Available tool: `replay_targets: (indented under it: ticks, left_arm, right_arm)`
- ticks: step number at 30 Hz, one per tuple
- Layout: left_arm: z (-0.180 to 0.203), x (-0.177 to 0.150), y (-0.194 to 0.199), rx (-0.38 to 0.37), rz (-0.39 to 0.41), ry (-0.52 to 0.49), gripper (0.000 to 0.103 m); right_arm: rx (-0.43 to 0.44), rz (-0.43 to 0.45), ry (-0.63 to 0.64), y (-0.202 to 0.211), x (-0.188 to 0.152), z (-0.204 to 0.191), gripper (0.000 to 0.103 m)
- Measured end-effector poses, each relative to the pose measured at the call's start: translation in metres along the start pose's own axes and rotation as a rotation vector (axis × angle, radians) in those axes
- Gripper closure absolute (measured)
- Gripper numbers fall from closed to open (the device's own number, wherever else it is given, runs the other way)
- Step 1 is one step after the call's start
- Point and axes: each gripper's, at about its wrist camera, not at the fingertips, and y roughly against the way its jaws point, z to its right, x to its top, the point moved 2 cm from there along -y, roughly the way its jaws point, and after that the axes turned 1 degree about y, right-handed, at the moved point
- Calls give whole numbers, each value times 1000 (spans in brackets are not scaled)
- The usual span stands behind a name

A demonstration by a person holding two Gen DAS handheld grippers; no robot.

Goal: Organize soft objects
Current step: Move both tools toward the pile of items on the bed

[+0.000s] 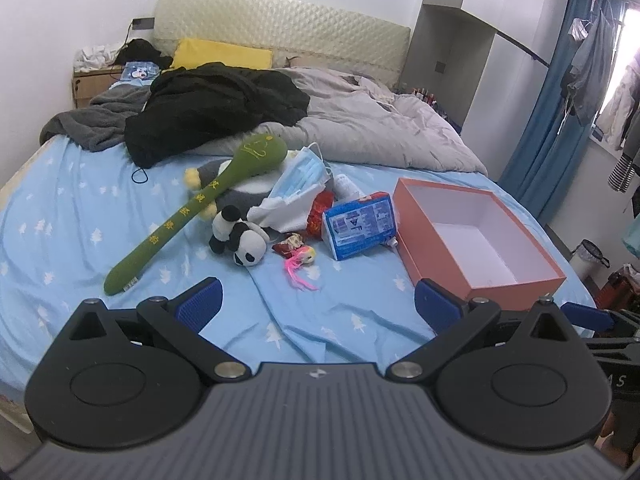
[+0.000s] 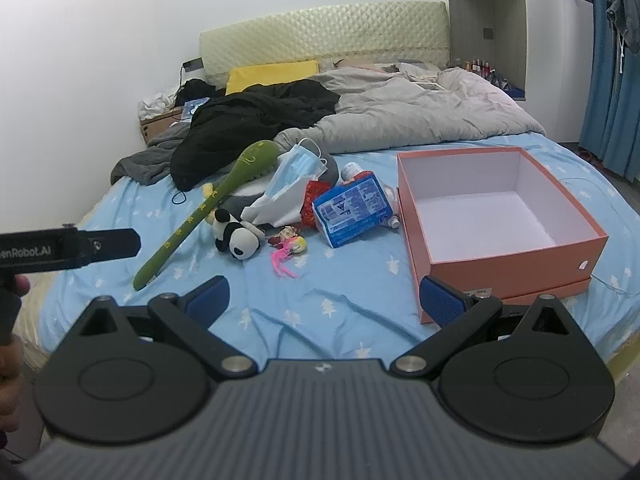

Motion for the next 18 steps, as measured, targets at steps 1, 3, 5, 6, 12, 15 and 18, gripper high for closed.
replay_targets:
  ticks: [1,3,5,6,12,15,18]
  left_arm:
    - [-1,-1,-2,-6,-13,1,0]
    - [-2,-1,-4,-6,-26,6,0]
    - [-3,-2,-6,-4,-34,4,0]
    - [-4,-2,-7,-4,-40,5,0]
    - [-7,2,-16,-8,-69,11,0]
    - [-8,4,-23,-2,-78,7,0]
    - [-9,4,-30,4,-90,9,0]
  right_arm:
    - [-4,-1,2,0,0,-1,0]
    - [-9,-8,4,-2,0,-3,0]
    - [-10,-14,1,-4,-1,-3,0]
    - [-10,-16,0,-4,-1,-3,0]
    - [-21,-12,1,-10,3,-5,0]
    - [-23,-7,-8,-13,6,-4,0]
    - [-28,-18,-11,-18,6,-3,0]
